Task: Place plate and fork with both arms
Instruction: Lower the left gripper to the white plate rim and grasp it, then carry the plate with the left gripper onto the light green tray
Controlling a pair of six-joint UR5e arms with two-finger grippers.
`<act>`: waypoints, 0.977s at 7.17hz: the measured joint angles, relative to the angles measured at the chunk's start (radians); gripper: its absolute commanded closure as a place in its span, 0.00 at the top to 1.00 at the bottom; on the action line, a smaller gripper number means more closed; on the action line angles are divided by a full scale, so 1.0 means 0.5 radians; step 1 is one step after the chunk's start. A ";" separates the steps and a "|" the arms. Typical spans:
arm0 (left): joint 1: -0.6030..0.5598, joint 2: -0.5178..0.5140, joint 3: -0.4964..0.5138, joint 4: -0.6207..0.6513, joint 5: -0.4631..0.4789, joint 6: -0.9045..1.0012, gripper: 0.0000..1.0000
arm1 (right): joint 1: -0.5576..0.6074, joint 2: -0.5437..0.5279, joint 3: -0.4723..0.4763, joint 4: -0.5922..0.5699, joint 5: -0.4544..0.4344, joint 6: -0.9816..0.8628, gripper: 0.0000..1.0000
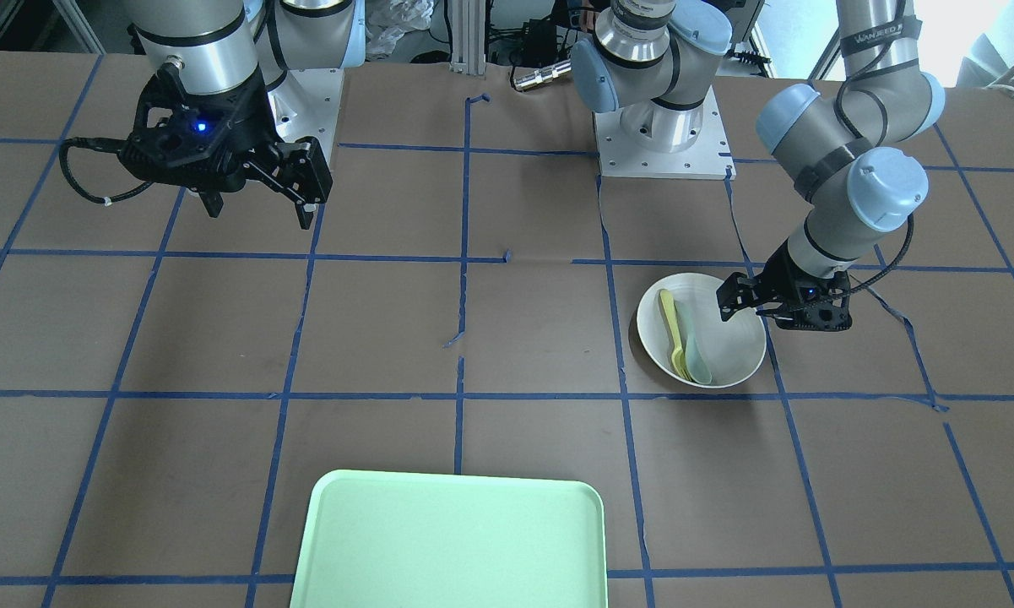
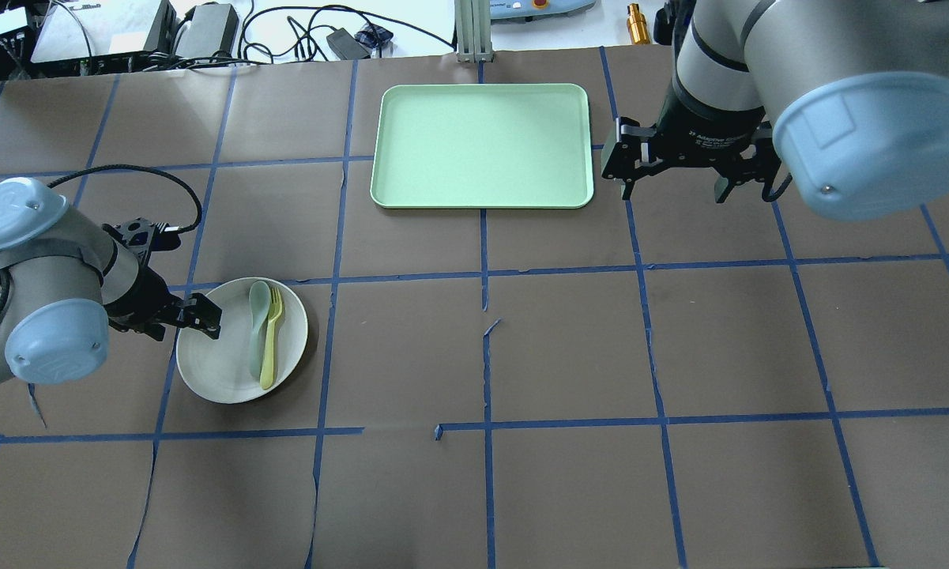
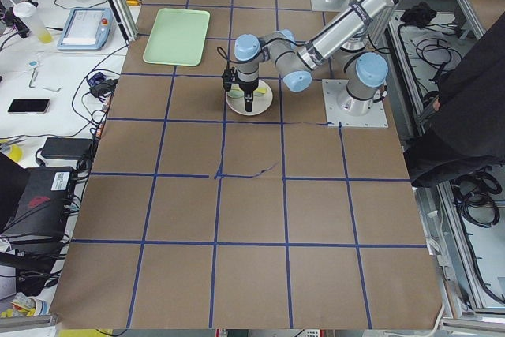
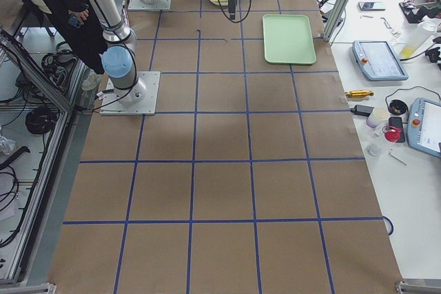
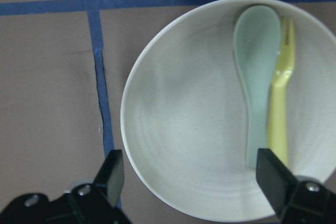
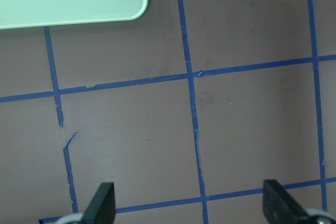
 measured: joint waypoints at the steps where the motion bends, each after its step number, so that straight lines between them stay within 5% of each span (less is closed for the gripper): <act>1: 0.022 -0.066 -0.031 0.103 0.004 0.016 0.55 | 0.000 0.000 -0.001 0.000 0.000 -0.001 1.00; 2: 0.035 -0.115 -0.039 0.157 0.006 0.023 0.21 | 0.000 0.001 -0.002 -0.001 0.000 -0.001 1.00; 3: 0.040 -0.141 -0.034 0.178 0.008 0.025 0.00 | 0.000 0.000 -0.002 -0.001 0.000 -0.001 1.00; 7: 0.042 -0.142 -0.013 0.173 -0.001 -0.014 0.00 | 0.000 0.000 -0.002 -0.001 0.000 -0.001 1.00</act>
